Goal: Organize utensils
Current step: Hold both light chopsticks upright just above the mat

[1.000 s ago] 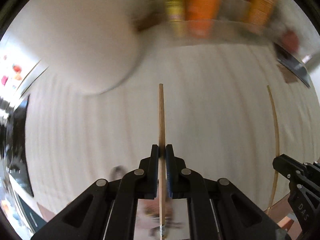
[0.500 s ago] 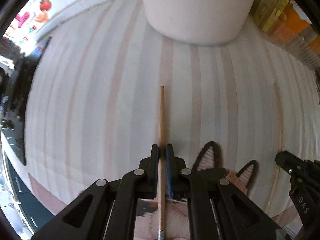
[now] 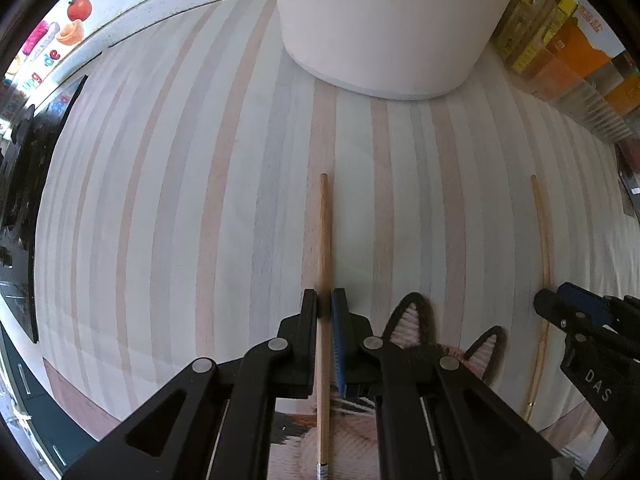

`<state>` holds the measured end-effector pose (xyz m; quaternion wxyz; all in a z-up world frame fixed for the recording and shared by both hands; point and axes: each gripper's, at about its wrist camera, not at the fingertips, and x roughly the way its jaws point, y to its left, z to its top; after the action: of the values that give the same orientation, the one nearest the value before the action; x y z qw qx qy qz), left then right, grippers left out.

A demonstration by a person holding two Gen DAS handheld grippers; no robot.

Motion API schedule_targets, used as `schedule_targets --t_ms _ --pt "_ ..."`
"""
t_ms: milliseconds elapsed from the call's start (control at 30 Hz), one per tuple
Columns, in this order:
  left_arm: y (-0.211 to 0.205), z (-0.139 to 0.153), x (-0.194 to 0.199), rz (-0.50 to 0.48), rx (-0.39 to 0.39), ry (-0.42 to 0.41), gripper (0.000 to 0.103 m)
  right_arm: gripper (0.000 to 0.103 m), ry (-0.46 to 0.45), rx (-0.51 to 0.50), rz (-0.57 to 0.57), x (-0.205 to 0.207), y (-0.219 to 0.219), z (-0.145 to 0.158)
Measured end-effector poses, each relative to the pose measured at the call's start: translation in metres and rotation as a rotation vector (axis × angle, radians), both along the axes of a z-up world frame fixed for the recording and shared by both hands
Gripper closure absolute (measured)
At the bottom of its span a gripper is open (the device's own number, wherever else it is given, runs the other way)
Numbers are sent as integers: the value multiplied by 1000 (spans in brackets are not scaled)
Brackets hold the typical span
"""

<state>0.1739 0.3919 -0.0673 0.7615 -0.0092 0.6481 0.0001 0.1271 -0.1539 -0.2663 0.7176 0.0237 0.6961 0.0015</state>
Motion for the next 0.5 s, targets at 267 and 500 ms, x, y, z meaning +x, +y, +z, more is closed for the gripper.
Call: schedule_targets --t_ms 267,500 --pt "-17 -9 -1 -31 -10 -10 98 96 5 -22 -16 10 10 -7" --pt "-23 -9 -2 -48 9 -18 98 96 25 3 -13 -3 10 -9"
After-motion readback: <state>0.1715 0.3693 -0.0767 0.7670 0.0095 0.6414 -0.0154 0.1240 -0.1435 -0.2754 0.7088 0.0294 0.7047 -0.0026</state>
